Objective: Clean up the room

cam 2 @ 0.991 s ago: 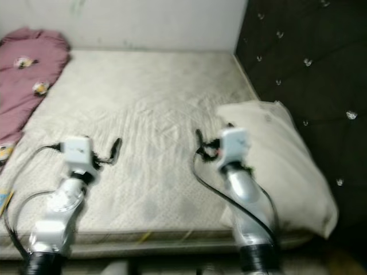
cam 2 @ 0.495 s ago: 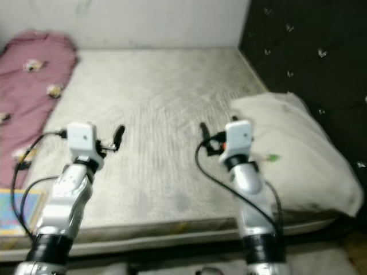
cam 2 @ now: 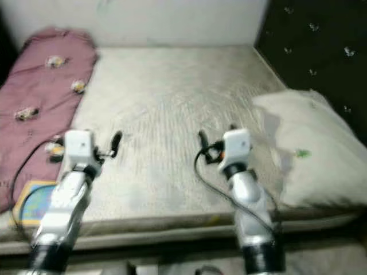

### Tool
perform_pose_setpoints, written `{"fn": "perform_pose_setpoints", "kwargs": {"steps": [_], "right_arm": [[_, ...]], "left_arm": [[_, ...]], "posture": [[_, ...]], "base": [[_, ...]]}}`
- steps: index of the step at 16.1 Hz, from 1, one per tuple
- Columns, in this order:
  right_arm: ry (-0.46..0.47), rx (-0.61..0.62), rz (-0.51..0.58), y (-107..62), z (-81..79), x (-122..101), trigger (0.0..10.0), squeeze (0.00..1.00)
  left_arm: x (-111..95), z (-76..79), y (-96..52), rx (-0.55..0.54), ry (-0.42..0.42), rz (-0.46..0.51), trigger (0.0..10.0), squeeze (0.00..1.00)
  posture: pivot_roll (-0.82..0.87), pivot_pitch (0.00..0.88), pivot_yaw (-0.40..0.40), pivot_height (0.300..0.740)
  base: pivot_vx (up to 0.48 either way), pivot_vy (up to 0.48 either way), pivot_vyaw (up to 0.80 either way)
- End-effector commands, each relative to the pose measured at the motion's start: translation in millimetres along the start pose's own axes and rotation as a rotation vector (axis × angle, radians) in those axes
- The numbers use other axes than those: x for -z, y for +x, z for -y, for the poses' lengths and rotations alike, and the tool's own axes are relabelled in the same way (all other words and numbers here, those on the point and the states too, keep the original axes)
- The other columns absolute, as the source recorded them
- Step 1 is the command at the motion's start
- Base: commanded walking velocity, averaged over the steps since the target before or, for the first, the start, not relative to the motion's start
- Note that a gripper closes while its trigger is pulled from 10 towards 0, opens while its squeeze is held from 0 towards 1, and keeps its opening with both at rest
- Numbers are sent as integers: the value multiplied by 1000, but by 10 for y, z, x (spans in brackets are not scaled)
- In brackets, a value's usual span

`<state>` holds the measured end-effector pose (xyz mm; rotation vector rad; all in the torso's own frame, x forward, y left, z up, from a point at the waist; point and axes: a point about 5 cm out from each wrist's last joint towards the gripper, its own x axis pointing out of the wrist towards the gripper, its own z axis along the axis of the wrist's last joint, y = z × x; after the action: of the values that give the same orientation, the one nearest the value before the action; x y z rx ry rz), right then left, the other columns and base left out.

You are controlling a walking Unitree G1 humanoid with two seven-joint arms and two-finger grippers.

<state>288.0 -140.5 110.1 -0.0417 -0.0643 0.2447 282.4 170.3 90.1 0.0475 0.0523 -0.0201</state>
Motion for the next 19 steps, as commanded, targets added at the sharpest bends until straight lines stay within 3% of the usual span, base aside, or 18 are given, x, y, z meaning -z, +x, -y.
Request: {"fn": "perform_pose_setpoints", "kwargs": {"steps": [1,7,12,19], "right_arm": [[-13,10,21,-34,55,-74,10000,0],[-15,9,-35,-181,58,3,10000,0],[-20,16,-53,-203,84,6,10000,0],[-14,5,-64,-248,60,19,10000,0]], "left_arm": [[-57,5,2,6,5,19,10000,0],[5,11,-127,14,-3,-25,10000,0],[11,51,-202,17,-8,-38,10000,0],[-69,16,-171,5,-2,-15,10000,0]], "posture": [[-12,0,0,740],[-7,0,-12,740],[-8,0,-10,740],[-8,0,-6,740]], "base": [[0,480,-800],[0,480,-133],[0,480,0],[0,480,0]]}}
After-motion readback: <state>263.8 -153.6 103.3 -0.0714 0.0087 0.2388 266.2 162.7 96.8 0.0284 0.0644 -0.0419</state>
